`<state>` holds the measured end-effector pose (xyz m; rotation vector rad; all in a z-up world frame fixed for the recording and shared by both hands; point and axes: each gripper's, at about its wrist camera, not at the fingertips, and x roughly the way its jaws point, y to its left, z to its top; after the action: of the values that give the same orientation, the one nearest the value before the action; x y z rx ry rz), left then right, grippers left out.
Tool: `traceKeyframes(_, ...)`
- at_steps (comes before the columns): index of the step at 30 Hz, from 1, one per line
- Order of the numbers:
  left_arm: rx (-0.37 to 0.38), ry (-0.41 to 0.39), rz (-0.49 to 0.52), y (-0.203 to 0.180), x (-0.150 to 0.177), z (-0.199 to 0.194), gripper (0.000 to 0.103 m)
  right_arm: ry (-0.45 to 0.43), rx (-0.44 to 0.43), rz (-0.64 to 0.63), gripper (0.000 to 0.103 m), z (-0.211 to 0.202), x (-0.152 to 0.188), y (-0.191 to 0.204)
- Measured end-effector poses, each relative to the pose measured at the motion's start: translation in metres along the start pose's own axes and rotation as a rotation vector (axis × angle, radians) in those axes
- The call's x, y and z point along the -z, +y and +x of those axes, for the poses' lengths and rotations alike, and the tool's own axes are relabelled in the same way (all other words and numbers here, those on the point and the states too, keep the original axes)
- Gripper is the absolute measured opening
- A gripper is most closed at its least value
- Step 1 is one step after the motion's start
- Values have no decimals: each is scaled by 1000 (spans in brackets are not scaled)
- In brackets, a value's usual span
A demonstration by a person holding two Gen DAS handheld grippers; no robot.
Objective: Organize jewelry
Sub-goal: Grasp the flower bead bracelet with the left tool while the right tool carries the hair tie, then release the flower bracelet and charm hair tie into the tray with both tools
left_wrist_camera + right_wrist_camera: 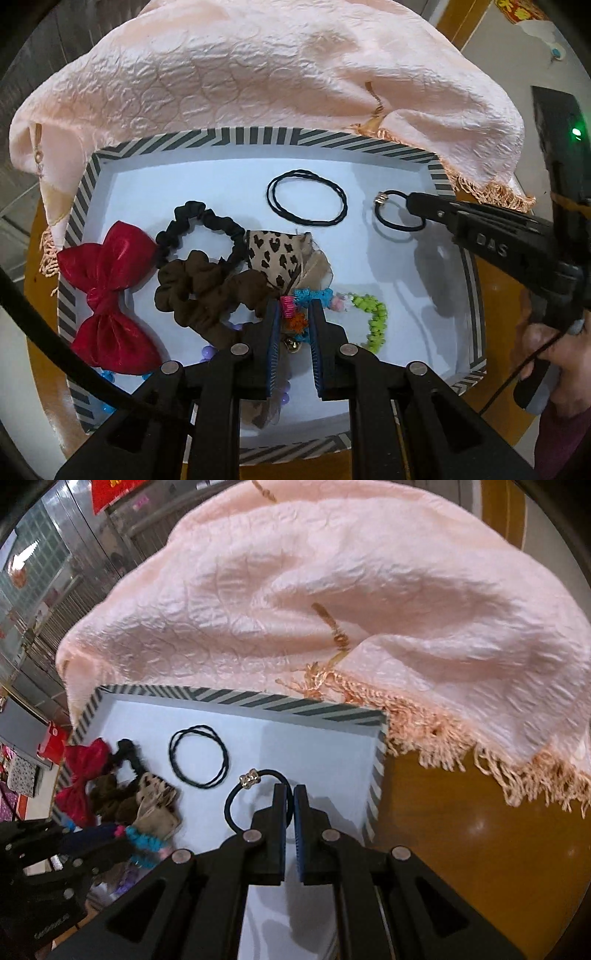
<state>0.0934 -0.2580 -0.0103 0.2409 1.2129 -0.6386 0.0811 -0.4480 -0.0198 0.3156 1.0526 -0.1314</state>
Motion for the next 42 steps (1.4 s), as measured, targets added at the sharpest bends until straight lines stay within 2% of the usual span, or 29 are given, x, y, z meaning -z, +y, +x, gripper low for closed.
traceKeyframes(10,-1,1,-4,2,-2,7,1,30,47,-24,4,24,-7,6)
traceKeyframes(14,-5,-8,-17,3,-2,7,1,15,62,-23,4,26,-10,6)
traceKeyframes(15,-1,-8,-22,4,-2,7,1,14,54,-17,6,26,-10,5)
traceKeyframes(17,0,-8,-23,4,-2,6,9,13,34,1,10,22,-8,3)
traceKeyframes(19,-10,-15,-18,5,-1,2,14,4,29,6,23,15,-6,2)
traceKeyframes(23,-23,-37,-9,5,0,-10,20,-20,16,15,28,-7,7,4)
traceKeyframes(28,-34,-59,-8,4,6,-25,23,-47,6,28,44,-32,25,7)
traceKeyframes(42,-56,-83,35,-9,54,-68,23,-45,-14,-26,49,-89,78,30)
